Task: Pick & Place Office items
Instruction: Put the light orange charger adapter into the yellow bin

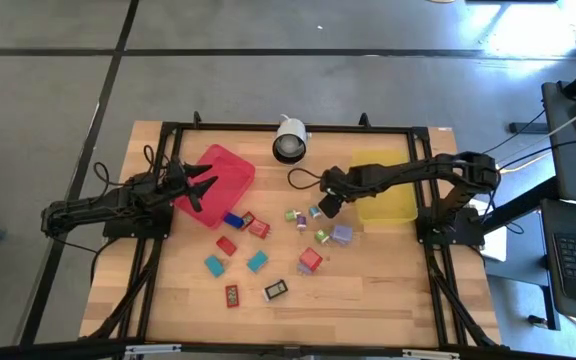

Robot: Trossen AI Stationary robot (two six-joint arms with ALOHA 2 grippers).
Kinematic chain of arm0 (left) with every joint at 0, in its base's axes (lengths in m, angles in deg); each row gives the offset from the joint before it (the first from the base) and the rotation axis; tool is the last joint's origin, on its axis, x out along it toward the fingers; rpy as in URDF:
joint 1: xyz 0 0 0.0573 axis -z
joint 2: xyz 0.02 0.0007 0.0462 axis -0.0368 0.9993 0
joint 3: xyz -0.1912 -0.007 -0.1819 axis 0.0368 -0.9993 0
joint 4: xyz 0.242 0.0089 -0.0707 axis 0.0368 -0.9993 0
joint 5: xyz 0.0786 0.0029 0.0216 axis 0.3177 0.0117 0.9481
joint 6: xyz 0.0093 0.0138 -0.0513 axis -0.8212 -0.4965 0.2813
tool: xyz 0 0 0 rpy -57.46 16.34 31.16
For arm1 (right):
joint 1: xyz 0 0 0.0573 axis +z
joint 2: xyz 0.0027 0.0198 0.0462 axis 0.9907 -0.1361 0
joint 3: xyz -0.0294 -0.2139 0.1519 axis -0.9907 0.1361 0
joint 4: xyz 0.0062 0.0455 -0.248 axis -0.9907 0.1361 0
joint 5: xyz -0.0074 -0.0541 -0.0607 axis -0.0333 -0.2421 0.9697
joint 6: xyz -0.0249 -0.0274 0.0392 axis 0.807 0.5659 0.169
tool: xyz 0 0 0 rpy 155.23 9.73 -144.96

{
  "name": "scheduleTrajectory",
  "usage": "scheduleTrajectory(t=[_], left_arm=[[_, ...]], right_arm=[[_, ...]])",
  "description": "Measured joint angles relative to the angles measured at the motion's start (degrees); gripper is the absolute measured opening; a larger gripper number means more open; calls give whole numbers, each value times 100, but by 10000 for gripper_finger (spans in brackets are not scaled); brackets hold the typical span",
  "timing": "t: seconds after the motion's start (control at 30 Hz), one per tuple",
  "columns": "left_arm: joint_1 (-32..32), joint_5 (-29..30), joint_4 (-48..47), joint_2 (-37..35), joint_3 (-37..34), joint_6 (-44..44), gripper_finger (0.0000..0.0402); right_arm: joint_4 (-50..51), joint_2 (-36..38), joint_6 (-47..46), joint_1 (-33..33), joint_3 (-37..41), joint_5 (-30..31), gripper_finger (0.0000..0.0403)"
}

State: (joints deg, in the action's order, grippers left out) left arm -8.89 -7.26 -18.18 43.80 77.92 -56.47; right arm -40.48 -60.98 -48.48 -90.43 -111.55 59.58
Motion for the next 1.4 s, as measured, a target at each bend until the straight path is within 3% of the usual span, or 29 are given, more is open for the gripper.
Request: scheduleTrajectory(t=[0.6, 0.9, 1.13, 1.23, 1.4], left_arm=[[0, 0, -4, 0, -1, -7, 204], [1, 1, -4, 0, -1, -9, 203], [-1, 2, -76, 1, -1, -9, 204], [1, 1, -160, 0, 0, -3, 203], [-1, 2, -208, 1, -1, 4, 205]], right_arm=[[345, 0, 157, 11, 0, -50, 279], [1274, 0, 2186, 22, -240, -212, 279], [1492, 2, 3265, 21, -243, -504, 279], [1529, 2, 3169, 22, -243, -496, 279], [1547, 2, 2108, 22, -243, -484, 279]])
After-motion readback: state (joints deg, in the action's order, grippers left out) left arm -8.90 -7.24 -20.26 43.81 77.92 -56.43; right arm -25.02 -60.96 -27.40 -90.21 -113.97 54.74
